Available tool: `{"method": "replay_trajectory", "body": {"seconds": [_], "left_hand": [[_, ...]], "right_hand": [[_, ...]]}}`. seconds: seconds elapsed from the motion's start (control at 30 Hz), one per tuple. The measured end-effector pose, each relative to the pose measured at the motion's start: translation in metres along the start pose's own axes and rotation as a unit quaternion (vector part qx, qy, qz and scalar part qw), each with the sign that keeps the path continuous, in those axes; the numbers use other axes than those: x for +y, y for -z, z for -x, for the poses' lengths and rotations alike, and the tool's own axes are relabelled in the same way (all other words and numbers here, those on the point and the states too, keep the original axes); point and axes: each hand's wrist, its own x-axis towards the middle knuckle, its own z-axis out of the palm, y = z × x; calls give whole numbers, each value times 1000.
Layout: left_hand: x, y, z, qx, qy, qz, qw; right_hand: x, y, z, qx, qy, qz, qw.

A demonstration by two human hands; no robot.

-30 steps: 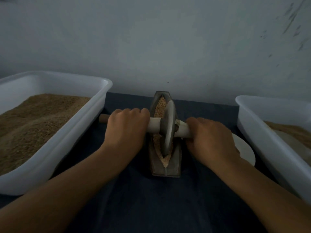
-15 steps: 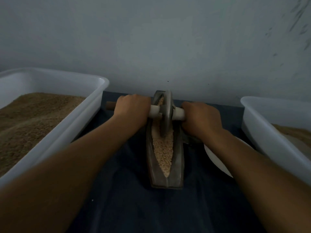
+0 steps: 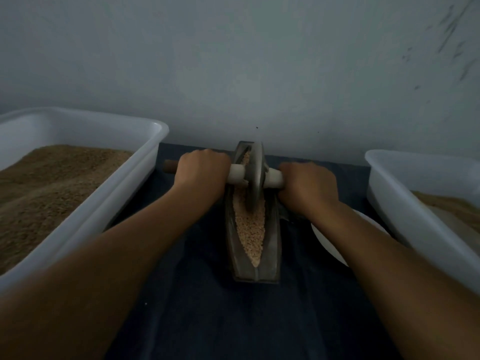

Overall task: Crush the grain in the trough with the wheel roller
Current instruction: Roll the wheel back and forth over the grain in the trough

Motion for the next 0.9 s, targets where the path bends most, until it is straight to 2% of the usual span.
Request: {"method": "replay_trajectory", "body": {"seconds": [0.17,0.33,0.53,0.77,0.9], "left_hand": [[7,8,29,45,-9,-44,998],[10,19,63,77,-8,-38,996],[12,33,87,118,-25,-45,992],[5,13,73,79,8,-32,996],[1,1,50,41,22,-10,999]], "right_hand": [[-4,12,41,34,19,-10,999],[-11,34,73,53,43,16,998],[-13,45,94,65,42,-16,997],[-10,35,71,72,70,15,995],[-7,21,37,25,58,55,997]]}}
